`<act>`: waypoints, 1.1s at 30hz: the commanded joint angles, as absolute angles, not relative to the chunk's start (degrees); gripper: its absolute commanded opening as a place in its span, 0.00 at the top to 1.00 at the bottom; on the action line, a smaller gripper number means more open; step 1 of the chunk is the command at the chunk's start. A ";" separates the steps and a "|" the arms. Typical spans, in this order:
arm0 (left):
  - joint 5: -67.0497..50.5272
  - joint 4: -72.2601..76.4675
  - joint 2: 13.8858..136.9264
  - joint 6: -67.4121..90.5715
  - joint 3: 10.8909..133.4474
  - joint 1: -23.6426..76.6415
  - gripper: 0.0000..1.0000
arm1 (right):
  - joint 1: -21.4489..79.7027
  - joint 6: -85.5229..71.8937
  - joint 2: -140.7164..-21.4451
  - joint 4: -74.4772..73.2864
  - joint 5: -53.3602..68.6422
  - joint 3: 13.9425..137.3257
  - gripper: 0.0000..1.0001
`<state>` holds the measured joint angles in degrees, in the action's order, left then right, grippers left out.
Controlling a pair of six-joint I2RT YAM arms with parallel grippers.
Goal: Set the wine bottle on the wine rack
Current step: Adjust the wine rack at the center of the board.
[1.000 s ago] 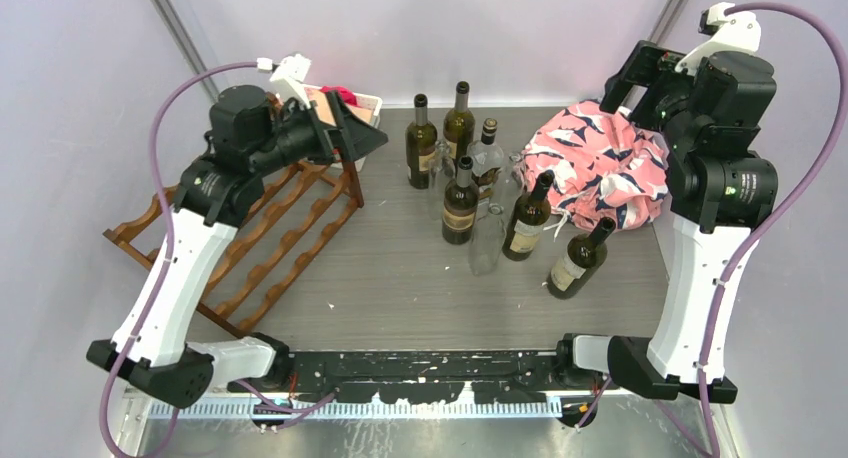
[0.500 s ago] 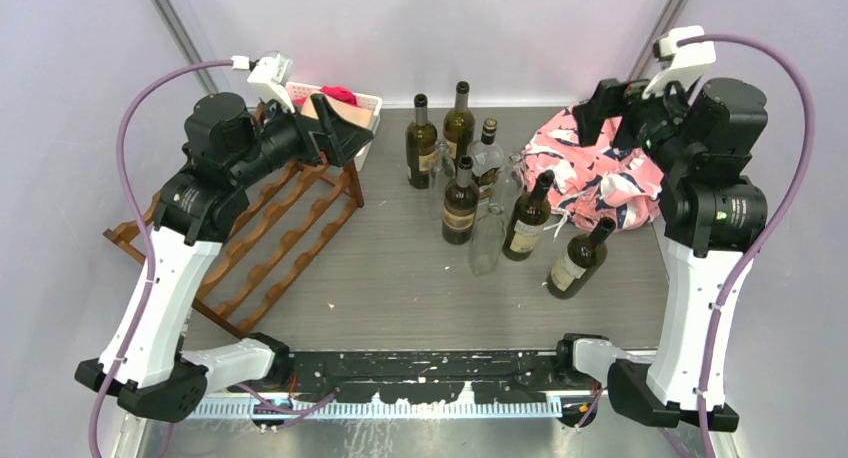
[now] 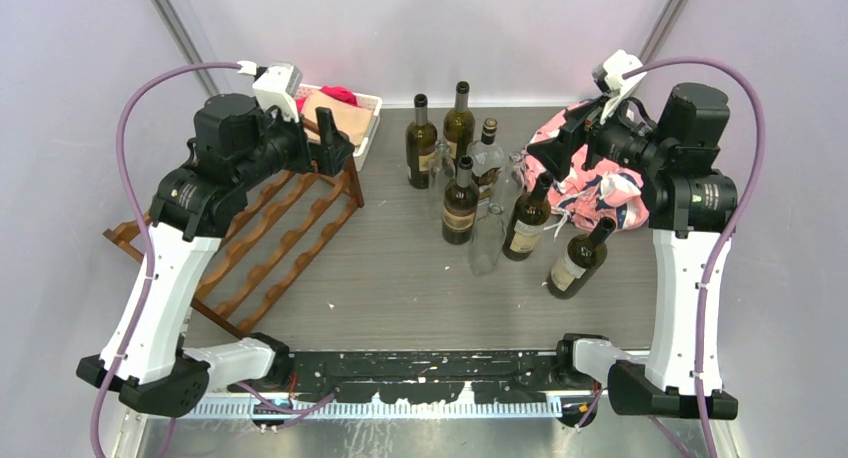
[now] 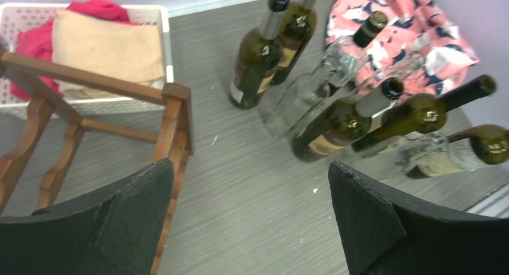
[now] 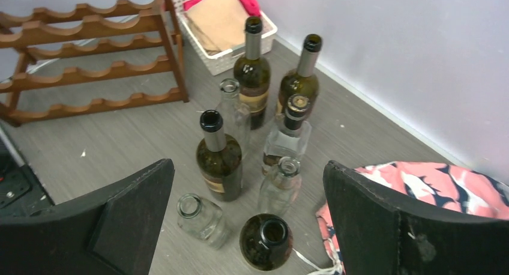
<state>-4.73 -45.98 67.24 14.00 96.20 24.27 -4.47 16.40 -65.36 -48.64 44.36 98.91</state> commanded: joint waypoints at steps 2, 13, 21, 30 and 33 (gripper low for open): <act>1.84 -49.55 68.51 7.64 98.01 24.26 0.03 | -4.41 16.38 -64.60 -39.53 53.86 94.99 0.00; 8.14 -59.47 81.70 -4.43 102.37 22.61 0.17 | -3.17 16.32 -66.19 -37.47 53.88 91.51 0.00; 0.54 -58.02 88.76 -10.46 100.50 18.26 0.34 | -3.16 16.68 -66.66 -37.15 53.92 91.06 0.00; -8.54 -55.13 91.65 -11.02 99.24 14.53 0.48 | -3.16 17.81 -67.64 -37.12 54.91 91.40 0.00; -10.74 -55.82 92.32 -11.41 99.77 14.33 0.58 | -3.16 16.22 -67.95 -35.75 55.00 91.43 0.00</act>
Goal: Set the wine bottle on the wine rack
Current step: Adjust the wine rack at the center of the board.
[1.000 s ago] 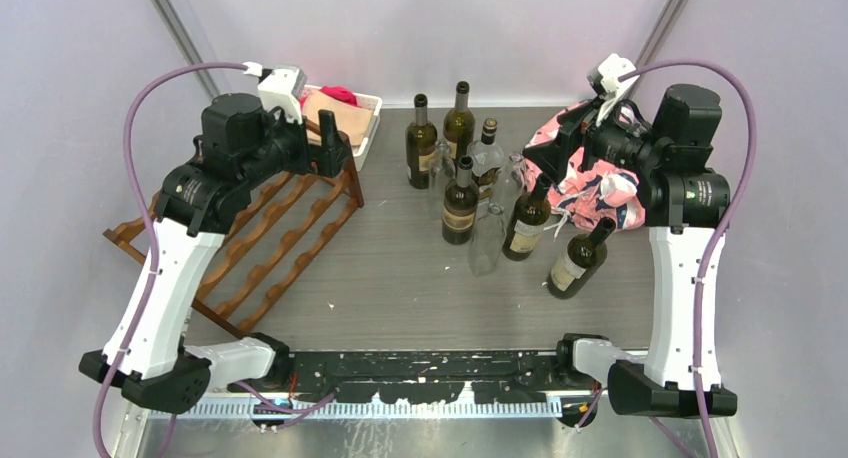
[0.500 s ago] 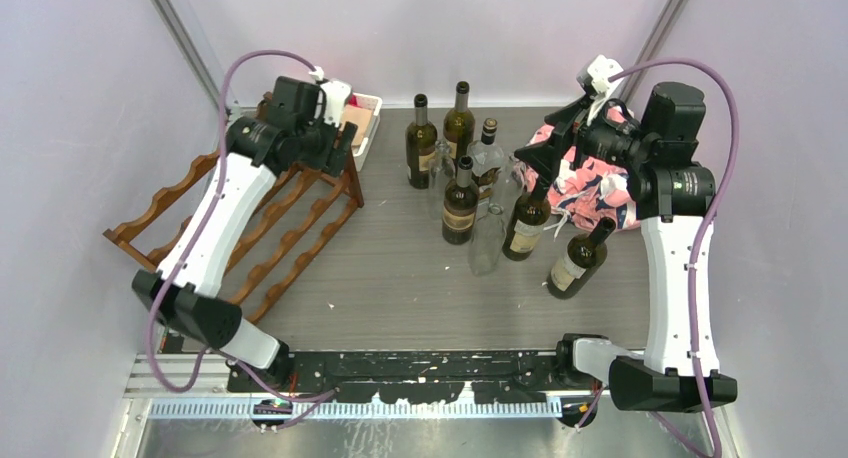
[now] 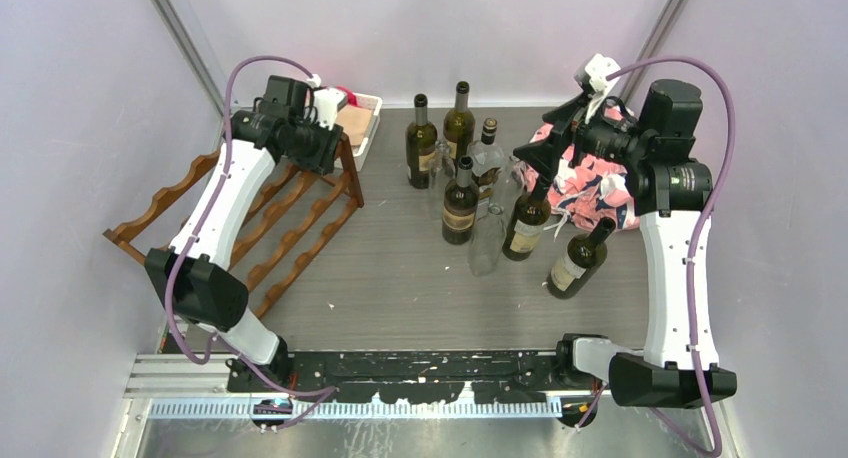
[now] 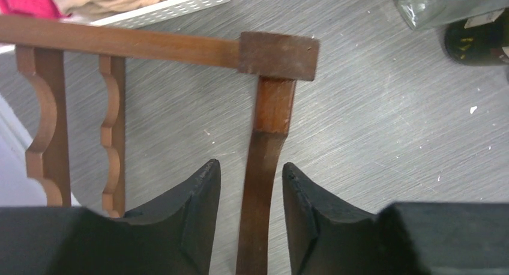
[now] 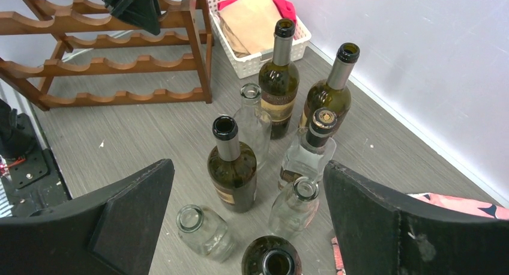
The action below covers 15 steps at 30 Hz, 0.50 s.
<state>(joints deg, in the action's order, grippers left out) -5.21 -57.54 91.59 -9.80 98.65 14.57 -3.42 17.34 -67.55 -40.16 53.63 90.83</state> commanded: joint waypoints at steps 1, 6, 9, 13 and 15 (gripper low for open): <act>-11.27 -56.15 92.49 -11.58 99.94 14.33 0.63 | -3.16 15.66 -68.14 -35.32 55.06 91.43 0.00; -13.31 -57.16 92.43 -12.20 99.87 14.33 0.78 | -3.16 13.23 -68.85 -33.47 55.69 91.73 0.00; -13.24 -57.41 91.84 -12.81 99.40 14.33 0.84 | -3.16 12.38 -69.41 -32.74 55.96 91.85 0.00; -11.77 -57.39 90.20 -13.76 98.52 14.33 0.84 | -3.16 10.73 -70.30 -31.24 56.52 91.85 0.00; -10.93 -57.31 89.46 -14.18 98.21 14.33 0.84 | -3.16 8.97 -70.66 -29.83 56.95 91.80 0.00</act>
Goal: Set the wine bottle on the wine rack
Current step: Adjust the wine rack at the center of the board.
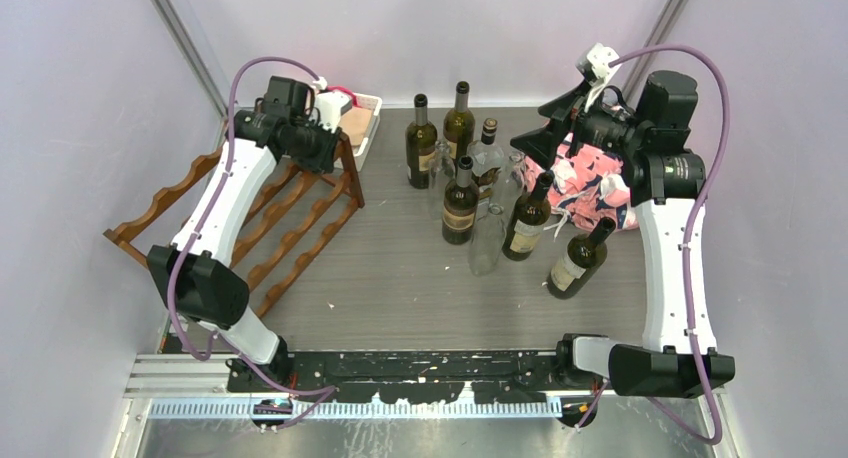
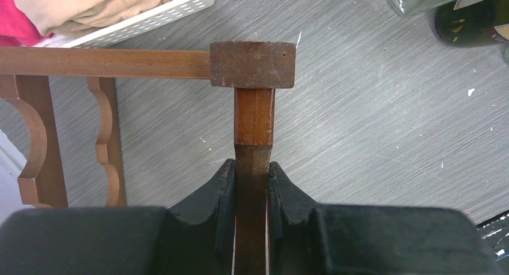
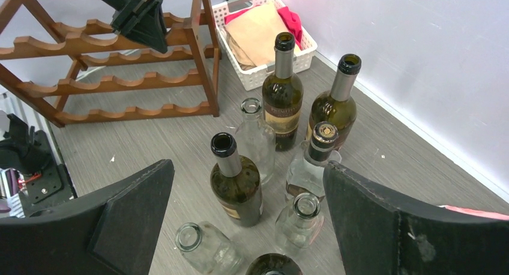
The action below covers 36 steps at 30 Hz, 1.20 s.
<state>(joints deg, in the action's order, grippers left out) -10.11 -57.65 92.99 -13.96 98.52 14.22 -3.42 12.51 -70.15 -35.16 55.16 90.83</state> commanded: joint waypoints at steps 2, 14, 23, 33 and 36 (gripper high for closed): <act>-10.73 -57.24 88.84 -14.58 97.81 14.33 0.84 | -3.12 7.26 -71.06 -28.20 57.47 91.76 0.00; -18.54 -53.98 85.22 -14.61 94.65 14.33 0.93 | -2.73 3.05 -73.15 -23.72 58.27 91.95 0.00; -29.40 -51.19 82.59 -16.22 90.97 14.35 0.99 | -2.64 2.64 -72.97 -23.27 58.10 91.35 0.00; -37.57 -44.25 80.72 -16.19 86.68 15.21 1.00 | -2.64 2.33 -72.75 -23.05 58.08 90.12 0.00; -39.20 -42.68 81.71 -16.21 87.13 15.91 1.00 | -2.64 2.24 -72.53 -22.95 58.01 89.71 0.00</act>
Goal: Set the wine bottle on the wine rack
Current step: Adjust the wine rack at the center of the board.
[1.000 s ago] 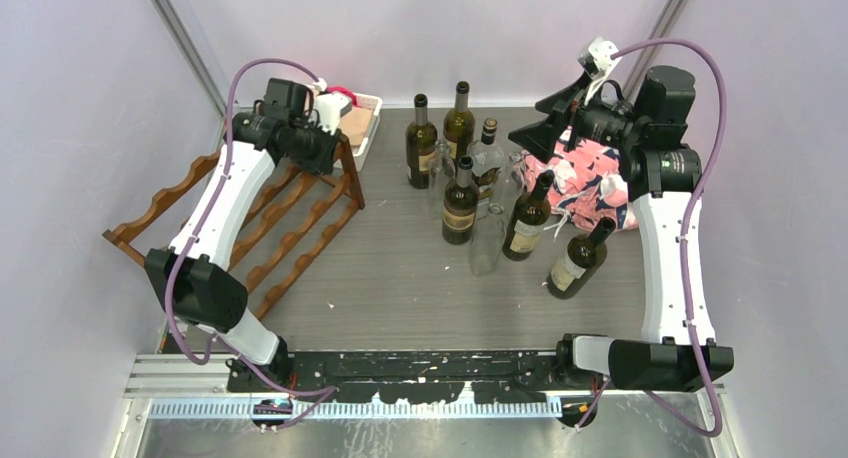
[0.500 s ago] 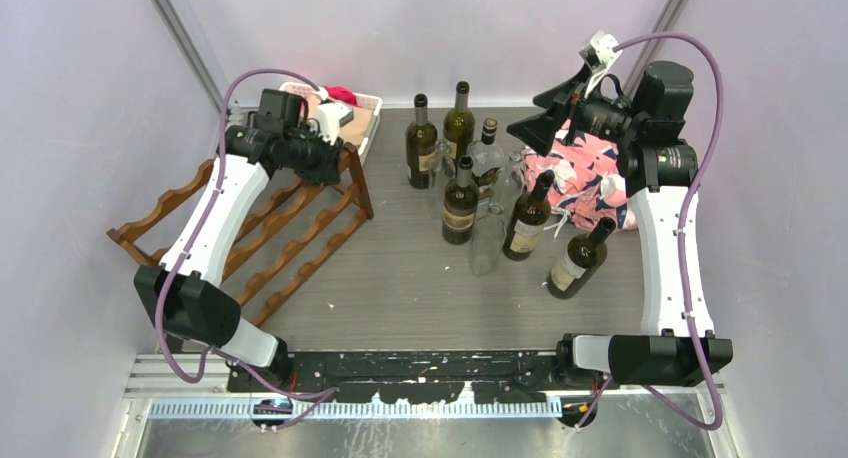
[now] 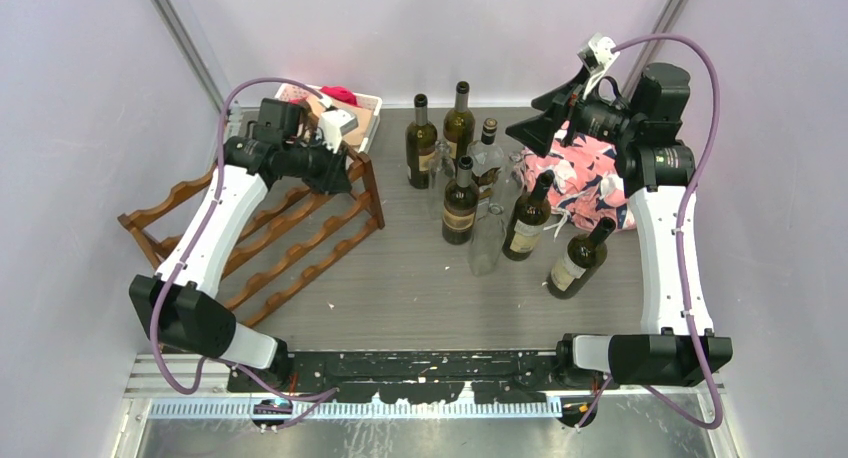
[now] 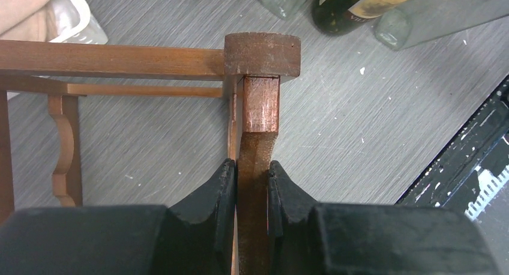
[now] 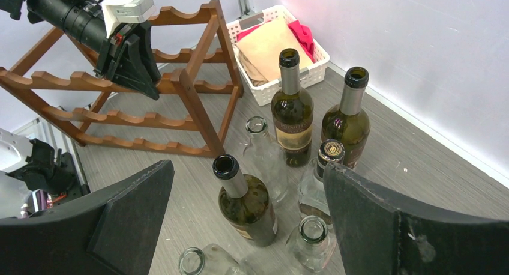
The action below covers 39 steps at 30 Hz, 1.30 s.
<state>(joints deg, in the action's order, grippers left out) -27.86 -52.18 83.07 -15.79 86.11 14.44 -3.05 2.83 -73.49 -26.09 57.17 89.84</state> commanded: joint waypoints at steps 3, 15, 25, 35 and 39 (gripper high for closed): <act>-40.51 -42.99 83.24 -15.97 88.79 16.91 1.00 | -2.66 2.29 -72.02 -23.02 57.76 89.43 0.00; -48.24 -35.62 87.07 -14.13 89.85 19.86 1.00 | -2.64 2.29 -71.42 -23.34 57.16 88.73 0.00; -53.12 -34.65 89.85 -12.95 91.48 21.71 1.00 | -2.68 3.87 -70.24 -25.14 56.17 88.25 0.00; -51.62 -38.12 94.32 -16.10 95.94 17.77 1.00 | -2.68 3.41 -70.27 -25.02 56.34 88.33 0.00; -53.90 -35.29 94.04 -15.92 94.79 15.01 1.00 | -2.73 3.69 -70.11 -25.50 56.34 88.12 0.00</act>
